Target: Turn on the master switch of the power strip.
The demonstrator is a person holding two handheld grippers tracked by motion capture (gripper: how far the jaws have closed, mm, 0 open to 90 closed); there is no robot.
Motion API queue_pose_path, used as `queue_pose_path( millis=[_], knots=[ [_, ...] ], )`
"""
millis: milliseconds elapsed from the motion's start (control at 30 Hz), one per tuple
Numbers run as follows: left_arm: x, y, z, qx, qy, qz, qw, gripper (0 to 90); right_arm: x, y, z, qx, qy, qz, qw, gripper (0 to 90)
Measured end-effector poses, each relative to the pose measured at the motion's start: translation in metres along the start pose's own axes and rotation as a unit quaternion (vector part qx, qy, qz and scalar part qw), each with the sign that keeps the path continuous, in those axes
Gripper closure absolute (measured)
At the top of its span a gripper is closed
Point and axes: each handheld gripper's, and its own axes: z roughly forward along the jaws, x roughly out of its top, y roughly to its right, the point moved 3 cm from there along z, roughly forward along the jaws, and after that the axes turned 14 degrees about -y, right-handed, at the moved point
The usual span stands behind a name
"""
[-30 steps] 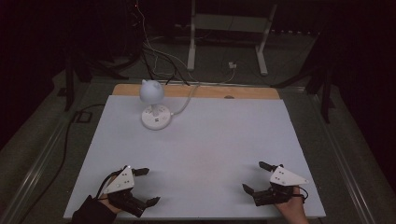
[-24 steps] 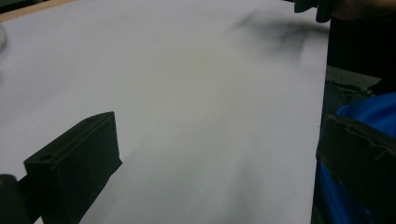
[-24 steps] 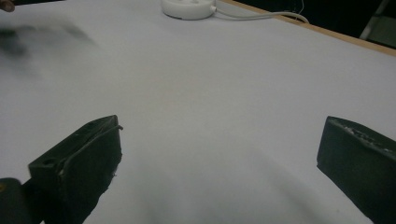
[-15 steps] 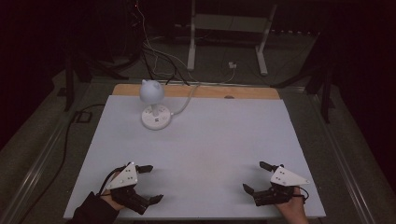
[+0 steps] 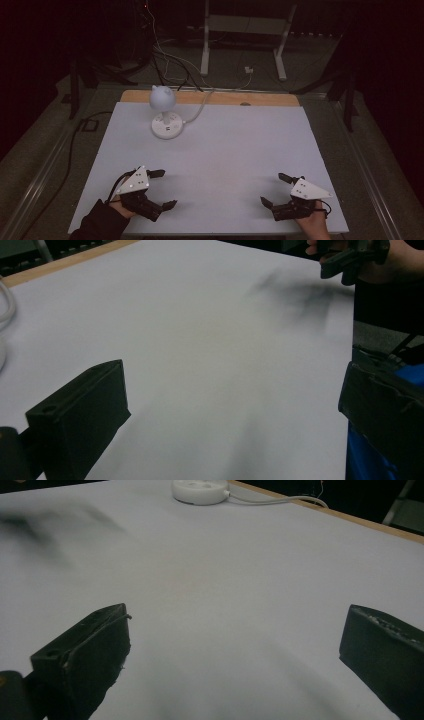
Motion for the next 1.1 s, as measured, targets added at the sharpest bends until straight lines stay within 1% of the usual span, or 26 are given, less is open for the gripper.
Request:
queue_pose_path(
  millis=[733,1100],
  knots=[
    [0.025,-0.014,0.005,0.014,0.009,-0.004,0.9999,0.1,0.000,0.000,-0.001,0.000,0.002,0.001,1.0000,0.0],
    [0.039,-0.024,0.010,0.030,0.014,-0.010,0.9994,0.1,0.000,0.000,-0.001,0.002,0.003,0.003,1.0000,0.0]
  ],
)
